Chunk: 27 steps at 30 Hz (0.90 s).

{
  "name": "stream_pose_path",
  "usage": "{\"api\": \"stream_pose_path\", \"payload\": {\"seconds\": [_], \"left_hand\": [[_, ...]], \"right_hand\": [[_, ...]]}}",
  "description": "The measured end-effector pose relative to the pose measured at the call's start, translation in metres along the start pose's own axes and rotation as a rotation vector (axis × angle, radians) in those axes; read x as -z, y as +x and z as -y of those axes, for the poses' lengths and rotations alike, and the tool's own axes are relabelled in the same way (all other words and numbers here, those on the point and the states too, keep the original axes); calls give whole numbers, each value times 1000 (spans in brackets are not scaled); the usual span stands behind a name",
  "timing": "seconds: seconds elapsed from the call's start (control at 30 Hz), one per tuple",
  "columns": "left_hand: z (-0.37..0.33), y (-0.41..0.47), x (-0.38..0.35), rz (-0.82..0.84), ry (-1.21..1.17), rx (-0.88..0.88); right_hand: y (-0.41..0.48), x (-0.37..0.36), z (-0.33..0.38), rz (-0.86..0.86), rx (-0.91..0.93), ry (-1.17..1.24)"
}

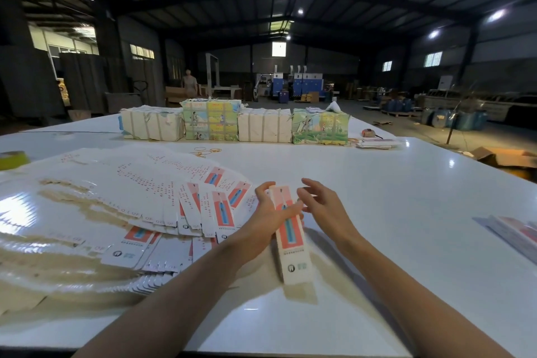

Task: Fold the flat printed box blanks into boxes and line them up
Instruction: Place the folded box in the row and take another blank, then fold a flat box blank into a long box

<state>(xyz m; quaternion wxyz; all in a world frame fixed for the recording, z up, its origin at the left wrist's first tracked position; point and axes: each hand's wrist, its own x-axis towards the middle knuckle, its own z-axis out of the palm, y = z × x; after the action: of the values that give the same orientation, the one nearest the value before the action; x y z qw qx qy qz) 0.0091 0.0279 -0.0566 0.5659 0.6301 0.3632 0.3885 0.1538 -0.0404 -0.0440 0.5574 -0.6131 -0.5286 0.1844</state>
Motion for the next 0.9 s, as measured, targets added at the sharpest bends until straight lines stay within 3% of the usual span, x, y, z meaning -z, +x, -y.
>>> {"api": "stream_pose_path", "payload": {"seconds": [0.1, 0.23, 0.37, 0.43, 0.53, 0.6, 0.73, 0.9], "left_hand": [[-2, 6, 10, -140, -203, 59], [-7, 10, 12, -222, -611, 204], [-21, 2, 10, 11, -619, 129], [-24, 2, 18, 18, -169, 25], [-9, 11, 44, -254, 1031, -233], [-4, 11, 59, -354, 1417, -174], [-7, 9, 73, -399, 1614, 147], [-4, 9, 76, -363, 1627, 57]], "right_hand": [[-6, -2, 6, 50, 46, -152], [-17, -11, 9, 370, 123, -508], [-18, -10, 17, 286, 231, -706], [-19, 4, 18, 227, 166, -751], [-19, 42, 4, 117, 30, -897], [-23, 74, -12, 64, -71, -977], [-38, 132, -43, -83, -180, -1227], [-63, 188, -56, -242, -259, -1599]]}}
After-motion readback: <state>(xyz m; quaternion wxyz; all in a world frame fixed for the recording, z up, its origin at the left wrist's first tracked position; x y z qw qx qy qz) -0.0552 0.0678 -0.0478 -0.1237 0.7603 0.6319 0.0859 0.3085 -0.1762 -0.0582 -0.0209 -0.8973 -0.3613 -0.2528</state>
